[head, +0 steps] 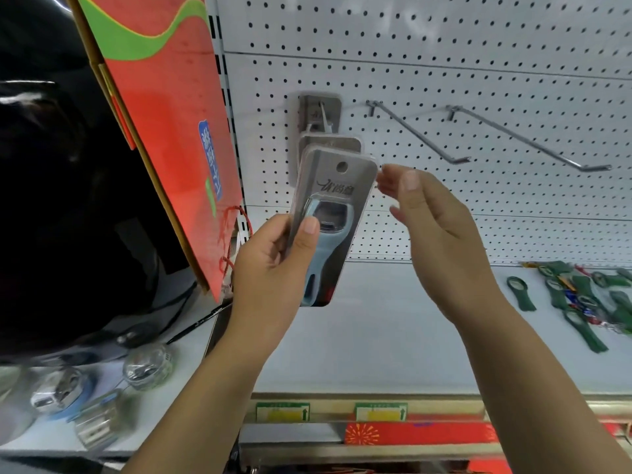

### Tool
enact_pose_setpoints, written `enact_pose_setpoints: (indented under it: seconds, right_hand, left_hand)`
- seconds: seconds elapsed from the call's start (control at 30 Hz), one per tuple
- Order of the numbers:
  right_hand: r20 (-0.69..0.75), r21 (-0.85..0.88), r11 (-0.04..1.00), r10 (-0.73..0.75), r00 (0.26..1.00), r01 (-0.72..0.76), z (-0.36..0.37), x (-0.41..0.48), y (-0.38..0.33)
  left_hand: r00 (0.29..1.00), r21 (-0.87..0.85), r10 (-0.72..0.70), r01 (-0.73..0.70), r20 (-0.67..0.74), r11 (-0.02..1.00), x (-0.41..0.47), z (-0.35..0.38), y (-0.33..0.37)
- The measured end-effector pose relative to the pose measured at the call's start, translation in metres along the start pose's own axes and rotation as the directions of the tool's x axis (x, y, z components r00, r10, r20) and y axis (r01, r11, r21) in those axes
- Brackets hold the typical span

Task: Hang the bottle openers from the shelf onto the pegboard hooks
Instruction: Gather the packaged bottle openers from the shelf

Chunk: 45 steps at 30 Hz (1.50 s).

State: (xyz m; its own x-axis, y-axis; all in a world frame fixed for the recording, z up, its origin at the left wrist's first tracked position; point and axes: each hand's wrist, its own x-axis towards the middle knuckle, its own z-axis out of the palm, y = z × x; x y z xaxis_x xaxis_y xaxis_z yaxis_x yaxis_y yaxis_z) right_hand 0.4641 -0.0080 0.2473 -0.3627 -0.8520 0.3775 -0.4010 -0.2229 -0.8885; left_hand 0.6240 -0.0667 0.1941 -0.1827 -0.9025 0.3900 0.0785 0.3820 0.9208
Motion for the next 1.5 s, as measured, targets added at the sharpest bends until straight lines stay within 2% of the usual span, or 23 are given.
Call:
enact_pose_setpoints:
  seconds: [0.1,0.23,0.43,0.6,0.73,0.9,1.23,1.5]
  right_hand:
    - [0.067,-0.079,0.995,-0.061,0.996,0.067,0.003,0.003,-0.007]
    - [0.075,-0.14,0.983,-0.109,0.991,0.119,0.009,0.006,-0.009]
    - [0.109,-0.187,0.961,-0.183,0.977,0.201,0.015,0.008,-0.01]
    - [0.179,-0.272,0.907,-0.28,0.943,0.321,0.019,0.011,-0.005]
    - [0.184,-0.281,0.912,-0.253,0.95,0.298,0.018,0.014,-0.005]
    - [0.182,-0.294,0.909,-0.248,0.952,0.293,0.02,0.015,-0.01]
    - [0.196,-0.326,0.913,-0.189,0.962,0.245,0.021,0.016,-0.011]
    - [0.199,-0.348,0.904,-0.186,0.962,0.247,0.018,0.019,-0.008]
  left_hand:
    - [1.0,-0.01,0.001,-0.001,0.016,1.0,0.001,0.003,0.004]
    - [0.998,-0.073,-0.059,0.059,0.002,0.996,0.008,-0.002,0.004]
    - [0.989,-0.07,-0.147,0.148,0.019,0.987,0.021,-0.003,-0.002]
    - [0.995,0.037,-0.08,0.078,0.052,0.996,0.048,-0.003,0.005]
    - [0.998,0.154,0.035,-0.041,0.045,0.987,0.078,-0.004,0.018]
    - [0.993,0.231,0.092,-0.107,0.077,0.967,0.112,-0.004,0.019]
    - [1.0,0.312,0.005,-0.001,-0.013,0.95,0.178,0.013,-0.005]
    - [0.991,0.24,-0.097,0.116,-0.09,0.964,0.218,0.028,-0.015]
